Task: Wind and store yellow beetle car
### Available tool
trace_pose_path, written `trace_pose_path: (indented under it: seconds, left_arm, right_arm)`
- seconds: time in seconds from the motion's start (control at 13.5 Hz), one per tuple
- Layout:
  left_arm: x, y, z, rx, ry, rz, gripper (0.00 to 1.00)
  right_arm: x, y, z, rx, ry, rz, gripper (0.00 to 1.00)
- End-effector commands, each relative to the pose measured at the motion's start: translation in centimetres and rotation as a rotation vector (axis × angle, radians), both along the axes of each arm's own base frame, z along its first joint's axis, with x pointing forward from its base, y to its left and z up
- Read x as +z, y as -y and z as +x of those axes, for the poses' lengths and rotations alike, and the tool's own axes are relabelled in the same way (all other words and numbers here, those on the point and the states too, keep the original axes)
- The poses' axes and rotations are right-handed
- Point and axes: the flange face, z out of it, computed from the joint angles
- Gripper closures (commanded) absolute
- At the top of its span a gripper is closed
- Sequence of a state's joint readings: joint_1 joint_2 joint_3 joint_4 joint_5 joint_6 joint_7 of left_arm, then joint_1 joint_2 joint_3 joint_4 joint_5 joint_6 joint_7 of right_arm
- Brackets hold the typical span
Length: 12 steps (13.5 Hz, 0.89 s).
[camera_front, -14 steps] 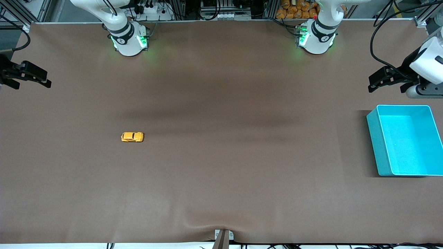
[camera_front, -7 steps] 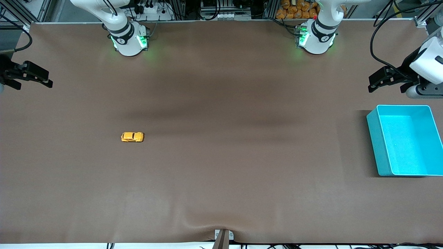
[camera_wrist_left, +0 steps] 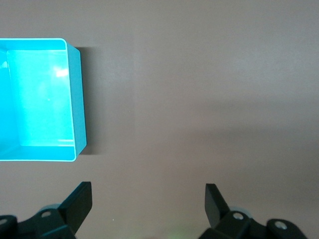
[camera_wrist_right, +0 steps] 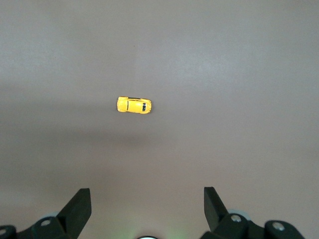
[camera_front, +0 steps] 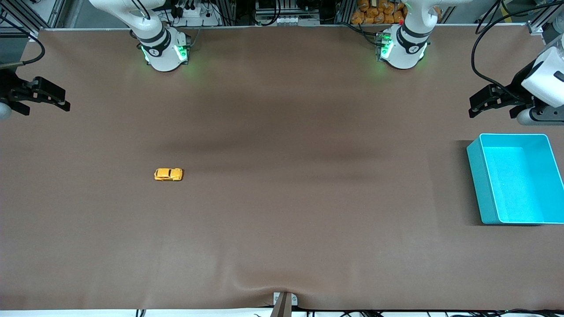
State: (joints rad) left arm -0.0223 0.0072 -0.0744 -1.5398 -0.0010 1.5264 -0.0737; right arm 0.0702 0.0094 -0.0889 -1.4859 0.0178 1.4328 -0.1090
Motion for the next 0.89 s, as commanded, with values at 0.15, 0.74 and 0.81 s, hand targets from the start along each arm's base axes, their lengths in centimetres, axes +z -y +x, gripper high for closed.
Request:
trace_pose_path:
  seconds: [0.15, 0.74, 0.81]
  left_arm:
    - [0.66, -0.41, 0.03, -0.003, 0.017, -0.002, 0.0]
    - [0.3, -0.07, 0.1, -0.006, 0.011, -0.002, 0.0]
    - [0.28, -0.09, 0.08, -0.006, 0.01, 0.0, 0.0]
  right_arm:
    - [-0.22, 0.14, -0.01, 0.01, -0.005, -0.012, 0.0]
    - [-0.61, 0.15, -0.1, 0.01, -0.013, -0.012, 0.0]
    - [-0.53, 0.25, -0.14, 0.008, -0.011, -0.013, 0.0]
